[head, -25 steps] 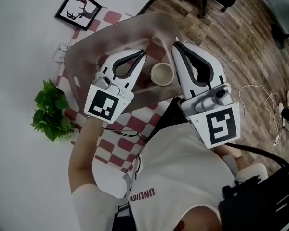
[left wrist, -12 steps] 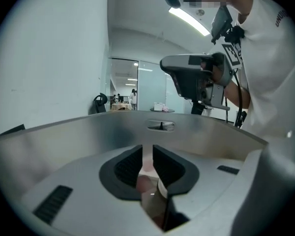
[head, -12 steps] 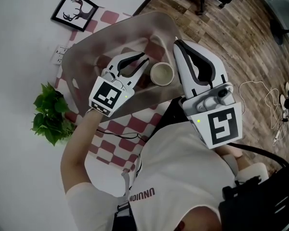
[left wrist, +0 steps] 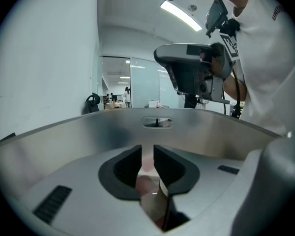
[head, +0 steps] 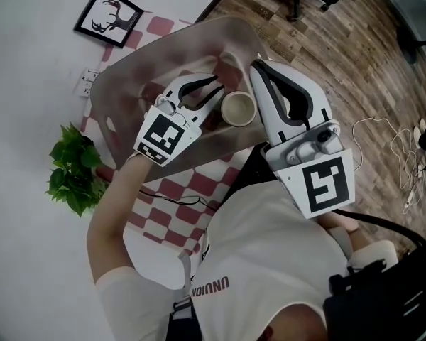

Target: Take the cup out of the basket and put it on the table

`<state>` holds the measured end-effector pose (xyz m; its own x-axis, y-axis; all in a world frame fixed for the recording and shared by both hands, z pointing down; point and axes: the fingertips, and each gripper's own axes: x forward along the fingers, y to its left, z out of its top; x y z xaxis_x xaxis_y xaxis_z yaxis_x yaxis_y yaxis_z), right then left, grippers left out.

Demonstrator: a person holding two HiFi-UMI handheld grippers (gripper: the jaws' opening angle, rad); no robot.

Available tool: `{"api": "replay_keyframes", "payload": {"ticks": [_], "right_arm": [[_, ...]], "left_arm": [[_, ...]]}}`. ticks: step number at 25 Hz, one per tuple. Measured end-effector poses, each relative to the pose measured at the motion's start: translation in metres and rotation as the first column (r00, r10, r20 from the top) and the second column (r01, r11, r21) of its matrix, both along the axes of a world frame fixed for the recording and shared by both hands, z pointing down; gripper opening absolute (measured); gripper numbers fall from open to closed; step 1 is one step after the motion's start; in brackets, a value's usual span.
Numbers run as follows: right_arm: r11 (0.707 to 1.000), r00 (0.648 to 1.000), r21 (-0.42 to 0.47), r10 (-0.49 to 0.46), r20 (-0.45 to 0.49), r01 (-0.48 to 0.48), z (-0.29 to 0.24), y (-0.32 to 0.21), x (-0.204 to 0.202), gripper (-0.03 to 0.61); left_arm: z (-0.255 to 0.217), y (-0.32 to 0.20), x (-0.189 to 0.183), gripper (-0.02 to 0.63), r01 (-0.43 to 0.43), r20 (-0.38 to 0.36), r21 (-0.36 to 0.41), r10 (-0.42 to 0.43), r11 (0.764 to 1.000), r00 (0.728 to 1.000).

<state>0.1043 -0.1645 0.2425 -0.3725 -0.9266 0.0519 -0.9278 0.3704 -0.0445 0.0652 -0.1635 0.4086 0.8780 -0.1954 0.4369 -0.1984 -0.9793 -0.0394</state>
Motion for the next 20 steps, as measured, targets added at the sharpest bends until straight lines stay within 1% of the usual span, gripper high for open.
{"api": "replay_keyframes", "payload": {"ticks": [5,8,11,13,17,20], "right_arm": [[0.999,0.999,0.016,-0.038,-0.005,0.038,0.000,-0.008,-0.011,0.018],[0.999,0.999,0.023,-0.048,-0.010,0.048,-0.002,-0.011,-0.013,0.018],[0.998,0.998,0.028,-0.058,-0.020,0.059,-0.002,-0.014,-0.015,0.018],[0.997,0.997,0.030,-0.074,-0.022,0.075,-0.001,-0.016,-0.018,0.018],[0.990,0.990,0.037,-0.135,-0.033,0.136,0.001,-0.022,-0.027,0.018],[0.989,0.988,0.041,-0.139,-0.060,0.142,0.003,-0.033,-0.026,0.018]], "left_arm": [[-0.006,-0.010,0.008,0.072,0.001,-0.023,0.035,0.000,0.999,1.000],[-0.005,-0.011,0.013,0.072,-0.023,-0.019,0.046,0.024,0.999,1.000],[0.001,-0.009,0.018,0.080,-0.061,-0.002,0.047,0.061,0.997,0.998],[0.004,-0.008,0.021,0.086,-0.077,-0.004,0.040,0.077,0.996,0.997],[0.011,-0.004,0.025,0.086,-0.092,0.000,0.032,0.092,0.995,0.996],[0.018,-0.003,0.026,0.086,-0.095,0.010,0.025,0.094,0.995,0.995]]}}
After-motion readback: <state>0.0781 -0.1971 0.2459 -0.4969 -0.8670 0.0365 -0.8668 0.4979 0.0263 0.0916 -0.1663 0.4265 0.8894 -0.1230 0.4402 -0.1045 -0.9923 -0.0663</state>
